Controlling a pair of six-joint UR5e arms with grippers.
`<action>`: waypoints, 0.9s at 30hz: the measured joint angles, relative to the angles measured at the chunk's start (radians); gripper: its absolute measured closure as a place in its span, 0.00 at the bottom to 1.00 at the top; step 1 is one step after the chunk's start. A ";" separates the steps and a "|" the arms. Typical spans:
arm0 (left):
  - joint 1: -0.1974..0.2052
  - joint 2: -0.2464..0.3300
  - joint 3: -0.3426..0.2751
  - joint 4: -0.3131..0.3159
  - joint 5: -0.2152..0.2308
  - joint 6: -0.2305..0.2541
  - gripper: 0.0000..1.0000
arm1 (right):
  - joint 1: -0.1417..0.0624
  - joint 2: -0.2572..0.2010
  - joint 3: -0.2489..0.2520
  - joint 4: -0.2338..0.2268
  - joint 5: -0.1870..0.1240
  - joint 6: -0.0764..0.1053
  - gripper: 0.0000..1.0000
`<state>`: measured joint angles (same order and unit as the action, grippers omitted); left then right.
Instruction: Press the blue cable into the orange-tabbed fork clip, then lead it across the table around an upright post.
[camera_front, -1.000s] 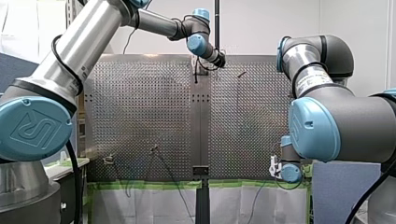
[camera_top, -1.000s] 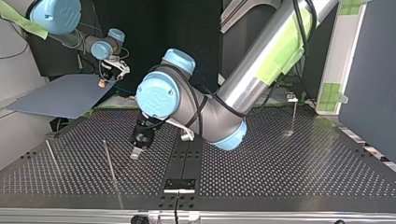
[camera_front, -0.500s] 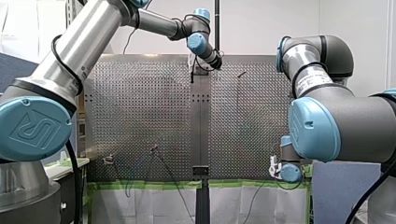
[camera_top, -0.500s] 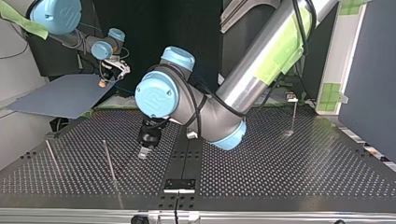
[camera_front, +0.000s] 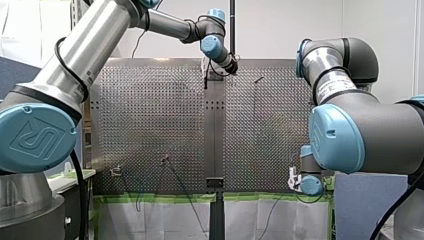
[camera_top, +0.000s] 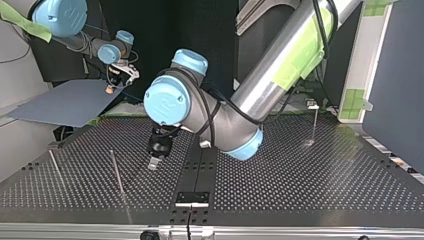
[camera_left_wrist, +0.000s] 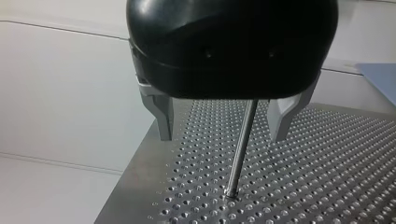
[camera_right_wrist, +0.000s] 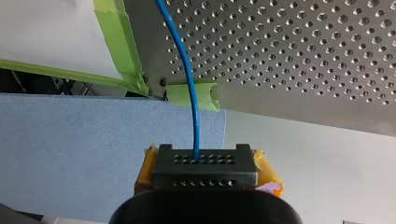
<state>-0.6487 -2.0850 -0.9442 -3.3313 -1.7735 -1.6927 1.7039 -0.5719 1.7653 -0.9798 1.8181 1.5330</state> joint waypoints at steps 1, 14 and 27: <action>-0.001 0.000 0.000 -0.001 -0.003 -0.001 0.00 | 0.000 -0.001 0.000 0.001 -0.002 -0.001 1.00; 0.007 0.000 0.000 -0.025 -0.020 0.000 0.00 | 0.004 -0.046 0.001 0.016 -0.049 0.004 1.00; 0.009 0.000 0.000 -0.025 -0.020 -0.003 0.00 | 0.029 -0.154 -0.028 0.120 -0.078 0.076 1.00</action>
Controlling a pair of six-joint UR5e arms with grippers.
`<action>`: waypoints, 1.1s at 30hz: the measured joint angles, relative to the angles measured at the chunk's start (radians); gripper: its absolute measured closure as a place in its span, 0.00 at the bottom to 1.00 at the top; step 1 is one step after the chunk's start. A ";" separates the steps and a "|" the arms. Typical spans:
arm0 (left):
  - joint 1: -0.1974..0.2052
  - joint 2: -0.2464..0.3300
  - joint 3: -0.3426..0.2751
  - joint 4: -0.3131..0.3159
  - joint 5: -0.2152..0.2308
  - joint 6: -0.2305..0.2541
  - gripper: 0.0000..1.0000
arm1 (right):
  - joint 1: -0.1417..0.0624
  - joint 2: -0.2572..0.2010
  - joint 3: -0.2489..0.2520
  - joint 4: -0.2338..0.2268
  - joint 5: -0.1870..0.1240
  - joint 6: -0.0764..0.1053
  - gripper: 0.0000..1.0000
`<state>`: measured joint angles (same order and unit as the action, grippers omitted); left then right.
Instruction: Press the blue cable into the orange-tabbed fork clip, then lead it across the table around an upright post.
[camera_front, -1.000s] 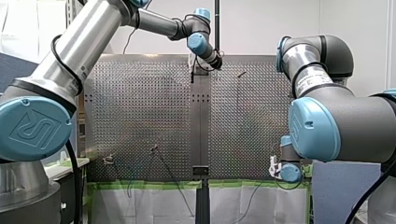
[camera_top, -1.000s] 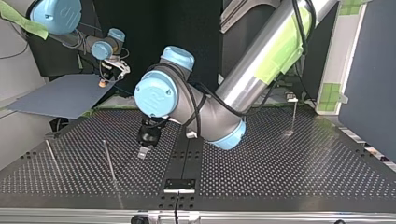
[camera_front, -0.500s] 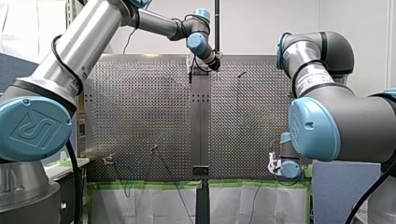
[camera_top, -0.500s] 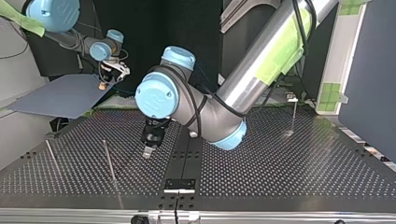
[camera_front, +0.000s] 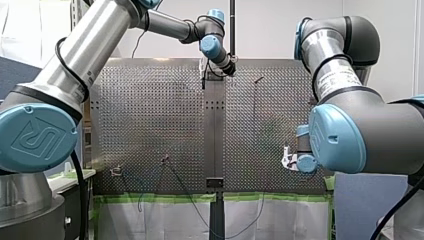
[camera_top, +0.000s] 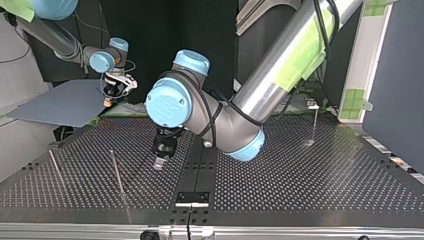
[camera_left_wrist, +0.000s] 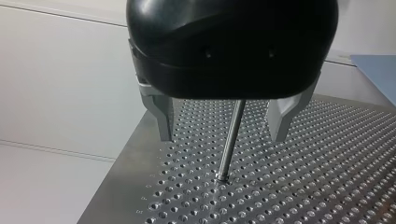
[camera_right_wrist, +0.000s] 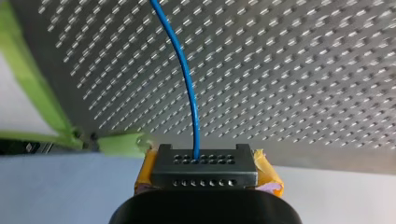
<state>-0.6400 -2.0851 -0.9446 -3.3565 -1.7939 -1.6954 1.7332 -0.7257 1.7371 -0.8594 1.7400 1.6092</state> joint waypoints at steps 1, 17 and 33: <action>0.000 0.000 0.000 0.000 0.000 0.000 0.00 | 0.003 -0.011 -0.006 0.011 -0.009 0.010 1.00; 0.004 0.000 0.000 -0.010 0.000 -0.007 0.00 | 0.033 -0.152 -0.092 0.152 -0.106 0.056 1.00; 0.024 0.000 0.000 -0.014 0.002 -0.008 0.00 | 0.038 -0.287 -0.087 0.287 -0.158 0.118 1.00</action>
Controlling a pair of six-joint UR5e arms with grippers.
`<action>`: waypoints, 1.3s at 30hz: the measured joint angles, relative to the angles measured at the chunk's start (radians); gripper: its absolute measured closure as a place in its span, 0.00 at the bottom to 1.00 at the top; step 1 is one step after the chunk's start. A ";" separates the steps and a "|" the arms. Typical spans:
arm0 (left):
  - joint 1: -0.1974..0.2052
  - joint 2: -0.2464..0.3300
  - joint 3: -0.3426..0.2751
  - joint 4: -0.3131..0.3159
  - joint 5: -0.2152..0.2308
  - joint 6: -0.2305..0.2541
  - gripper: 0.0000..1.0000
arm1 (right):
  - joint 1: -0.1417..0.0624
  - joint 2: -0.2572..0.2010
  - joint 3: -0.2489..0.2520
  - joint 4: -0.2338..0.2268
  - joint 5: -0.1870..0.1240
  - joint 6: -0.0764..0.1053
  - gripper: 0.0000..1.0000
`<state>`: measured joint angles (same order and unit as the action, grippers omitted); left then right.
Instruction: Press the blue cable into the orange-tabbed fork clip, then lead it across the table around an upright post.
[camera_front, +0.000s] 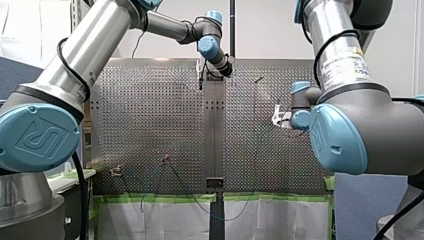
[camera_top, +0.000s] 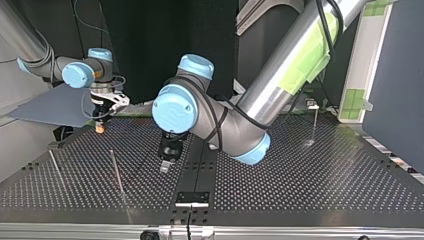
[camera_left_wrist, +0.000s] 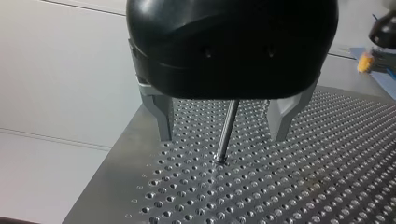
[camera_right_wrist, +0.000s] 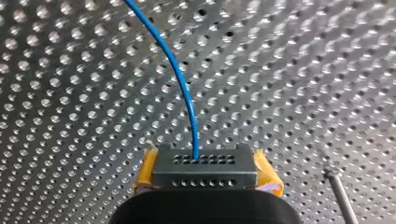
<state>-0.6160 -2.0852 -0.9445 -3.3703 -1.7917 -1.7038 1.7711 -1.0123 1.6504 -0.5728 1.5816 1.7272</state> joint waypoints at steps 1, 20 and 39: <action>0.001 0.000 0.000 0.000 0.000 0.000 0.00 | -0.001 -0.010 0.004 0.010 0.000 0.008 1.00; 0.000 0.000 0.000 -0.013 -0.001 -0.005 0.00 | -0.010 -0.179 -0.007 0.179 -0.012 0.023 1.00; 0.002 0.000 0.000 -0.027 -0.001 -0.014 0.00 | -0.009 -0.347 -0.028 0.347 -0.015 0.024 1.00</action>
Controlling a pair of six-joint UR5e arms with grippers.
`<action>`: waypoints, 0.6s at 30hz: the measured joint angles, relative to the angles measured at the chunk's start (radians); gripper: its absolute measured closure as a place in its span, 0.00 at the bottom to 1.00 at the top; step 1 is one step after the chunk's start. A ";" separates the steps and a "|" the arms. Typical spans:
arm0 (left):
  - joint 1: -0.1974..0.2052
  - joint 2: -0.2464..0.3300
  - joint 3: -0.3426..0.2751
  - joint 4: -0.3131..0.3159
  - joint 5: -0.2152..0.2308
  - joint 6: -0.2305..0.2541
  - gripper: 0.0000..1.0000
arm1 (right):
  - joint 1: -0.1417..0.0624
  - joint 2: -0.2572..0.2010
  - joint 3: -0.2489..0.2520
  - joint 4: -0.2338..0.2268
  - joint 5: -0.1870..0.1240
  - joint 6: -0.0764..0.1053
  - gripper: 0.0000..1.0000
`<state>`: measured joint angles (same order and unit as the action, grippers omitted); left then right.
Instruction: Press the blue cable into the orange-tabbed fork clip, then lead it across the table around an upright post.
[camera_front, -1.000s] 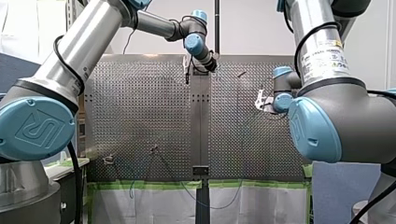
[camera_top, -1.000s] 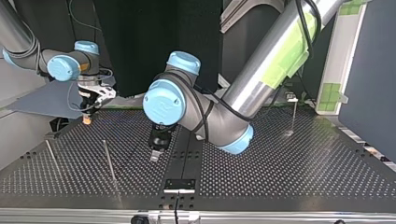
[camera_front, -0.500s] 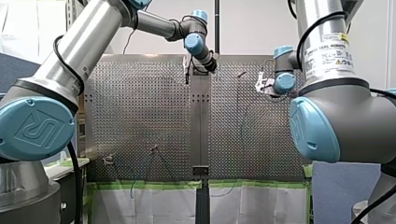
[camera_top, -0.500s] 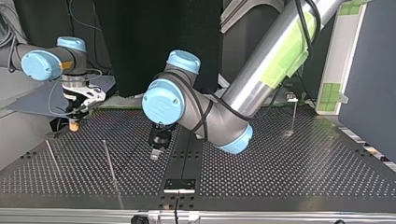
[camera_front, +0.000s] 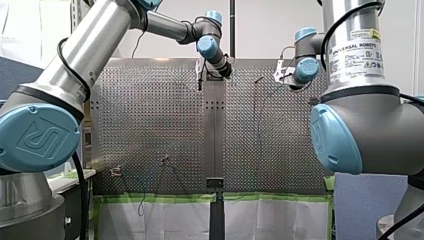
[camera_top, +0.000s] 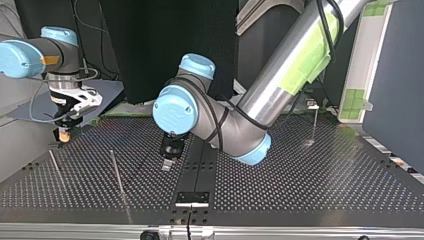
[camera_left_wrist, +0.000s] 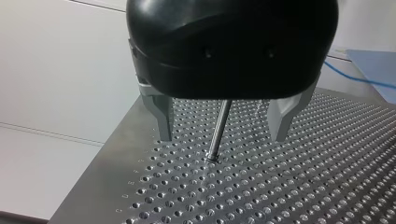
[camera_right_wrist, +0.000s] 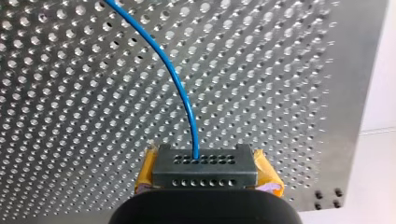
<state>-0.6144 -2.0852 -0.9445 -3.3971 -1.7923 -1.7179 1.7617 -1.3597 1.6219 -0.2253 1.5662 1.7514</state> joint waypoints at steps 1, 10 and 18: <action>0.000 0.000 0.000 0.000 0.000 0.000 0.00 | 0.000 -0.012 -0.001 0.011 0.000 0.000 1.00; -0.008 0.000 0.000 -0.016 0.000 0.000 0.00 | 0.000 -0.095 -0.009 0.066 -0.001 -0.002 1.00; -0.031 0.000 -0.001 -0.082 -0.015 0.003 0.00 | 0.000 -0.168 -0.013 0.067 -0.001 -0.001 1.00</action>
<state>-0.6455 -2.0849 -0.9457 -3.4790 -1.8078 -1.7151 1.7612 -1.5273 1.6093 -0.1582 1.5648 1.7499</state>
